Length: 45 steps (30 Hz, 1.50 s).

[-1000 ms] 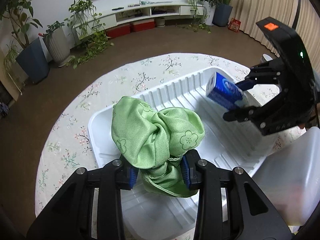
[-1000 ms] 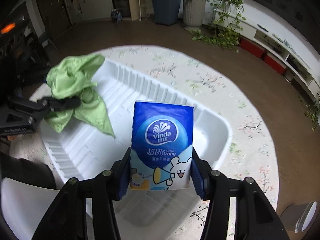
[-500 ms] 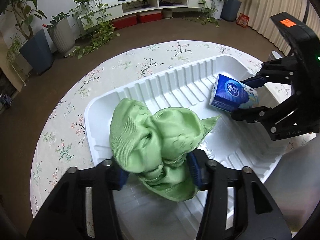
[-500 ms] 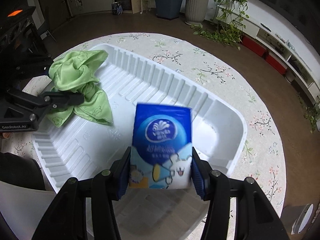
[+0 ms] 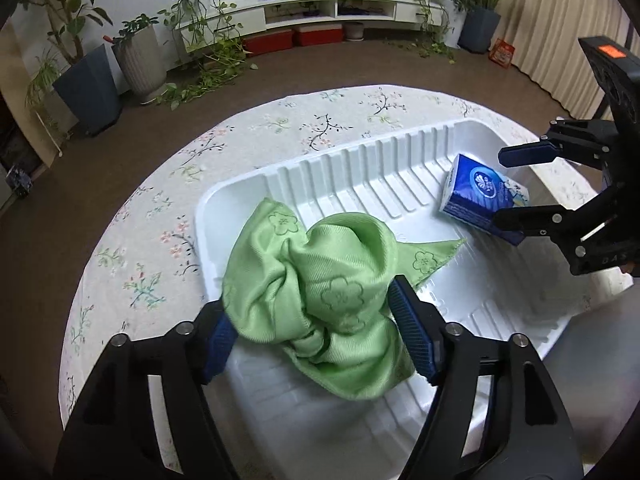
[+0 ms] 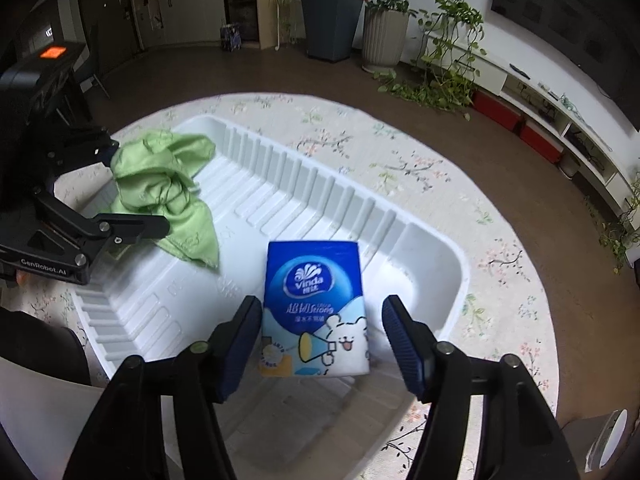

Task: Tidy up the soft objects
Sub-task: 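Drop the green cloth into the white tray while the right gripper drops the Vinda pack beside it, then return both grippers to the table of remaining items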

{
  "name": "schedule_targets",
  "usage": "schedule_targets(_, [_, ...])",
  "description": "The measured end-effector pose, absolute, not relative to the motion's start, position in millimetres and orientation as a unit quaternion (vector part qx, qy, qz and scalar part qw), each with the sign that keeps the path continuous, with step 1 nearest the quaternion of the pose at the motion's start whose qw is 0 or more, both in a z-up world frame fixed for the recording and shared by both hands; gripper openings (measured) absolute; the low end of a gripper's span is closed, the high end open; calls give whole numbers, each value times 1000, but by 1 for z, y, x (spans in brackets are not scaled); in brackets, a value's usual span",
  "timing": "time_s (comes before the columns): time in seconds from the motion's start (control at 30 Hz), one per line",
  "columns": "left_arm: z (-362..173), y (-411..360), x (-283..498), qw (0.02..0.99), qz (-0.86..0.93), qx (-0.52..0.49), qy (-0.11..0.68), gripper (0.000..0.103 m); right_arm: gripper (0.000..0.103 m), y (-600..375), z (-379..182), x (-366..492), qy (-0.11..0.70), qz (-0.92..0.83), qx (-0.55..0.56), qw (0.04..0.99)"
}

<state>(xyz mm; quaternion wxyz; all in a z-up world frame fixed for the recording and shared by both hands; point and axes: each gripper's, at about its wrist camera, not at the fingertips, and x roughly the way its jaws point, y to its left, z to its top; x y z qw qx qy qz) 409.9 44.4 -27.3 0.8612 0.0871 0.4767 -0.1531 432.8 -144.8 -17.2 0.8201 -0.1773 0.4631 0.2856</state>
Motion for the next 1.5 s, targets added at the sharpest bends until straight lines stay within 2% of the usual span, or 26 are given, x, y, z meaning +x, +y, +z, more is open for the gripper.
schedule_targets(0.2, [-13, 53, 396, 869, -151, 101, 460, 76, 70, -154, -6, 435, 450, 291, -160, 829])
schedule_targets(0.37, [5, 81, 383, 890, -142, 58, 429, 79, 73, -170, 10, 435, 436, 285, -137, 843])
schedule_targets(0.53, [24, 120, 354, 910, -121, -7, 397, 99, 80, -206, 31, 432, 428, 262, -105, 859])
schedule_targets(0.6, [30, 131, 339, 914, -111, -20, 390, 103, 86, -228, 41, 427, 424, 249, -85, 867])
schedule_targets(0.77, [44, 147, 284, 928, -97, -40, 359, 103, 103, -276, 59, 404, 415, 231, -28, 879])
schedule_targets(1.13, [41, 134, 158, 933, -93, -78, 339, 103, 103, -349, 70, 284, 369, 186, 18, 910])
schedule_targets(1.5, [27, 97, 61, 937, -102, -83, 322, 103, 103, -348, 50, 178, 367, 195, 56, 908])
